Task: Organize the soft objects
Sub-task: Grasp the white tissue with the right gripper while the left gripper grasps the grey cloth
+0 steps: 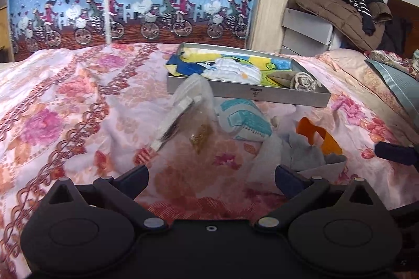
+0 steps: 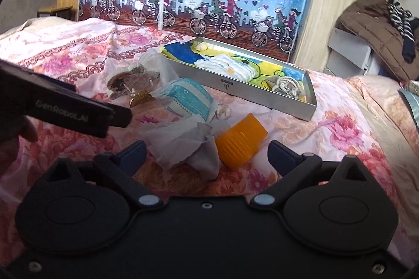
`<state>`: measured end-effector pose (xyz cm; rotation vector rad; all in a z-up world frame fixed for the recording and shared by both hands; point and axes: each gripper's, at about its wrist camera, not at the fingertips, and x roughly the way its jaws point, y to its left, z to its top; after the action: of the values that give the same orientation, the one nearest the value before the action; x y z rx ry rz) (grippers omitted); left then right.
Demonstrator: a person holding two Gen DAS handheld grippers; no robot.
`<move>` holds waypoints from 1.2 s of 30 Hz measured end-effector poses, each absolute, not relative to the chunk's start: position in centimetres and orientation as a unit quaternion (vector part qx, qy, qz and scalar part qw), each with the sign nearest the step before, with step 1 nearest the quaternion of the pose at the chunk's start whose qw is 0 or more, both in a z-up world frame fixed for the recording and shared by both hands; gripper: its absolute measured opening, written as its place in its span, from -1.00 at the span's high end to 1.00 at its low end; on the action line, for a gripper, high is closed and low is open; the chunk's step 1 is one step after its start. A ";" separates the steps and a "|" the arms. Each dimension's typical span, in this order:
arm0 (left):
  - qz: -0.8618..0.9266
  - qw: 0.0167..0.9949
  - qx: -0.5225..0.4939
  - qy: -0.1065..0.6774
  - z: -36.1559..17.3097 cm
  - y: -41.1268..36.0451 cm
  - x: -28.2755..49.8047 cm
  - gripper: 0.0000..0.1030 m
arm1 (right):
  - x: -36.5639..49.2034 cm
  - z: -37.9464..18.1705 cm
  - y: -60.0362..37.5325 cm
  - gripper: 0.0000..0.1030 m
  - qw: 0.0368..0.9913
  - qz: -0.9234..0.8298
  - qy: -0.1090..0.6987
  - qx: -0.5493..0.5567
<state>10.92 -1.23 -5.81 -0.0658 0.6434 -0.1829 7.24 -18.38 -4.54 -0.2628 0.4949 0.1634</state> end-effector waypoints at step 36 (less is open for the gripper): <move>-0.285 0.869 -0.093 0.394 -10.6 -2.6 17.9 0.73 | 10.9 -6.9 -19.9 0.78 0.939 0.089 0.329 -0.051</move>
<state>17.86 -2.57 -10.58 -0.1941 0.8234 -0.5961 10.88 -19.94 -6.87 -0.1049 0.6727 0.1826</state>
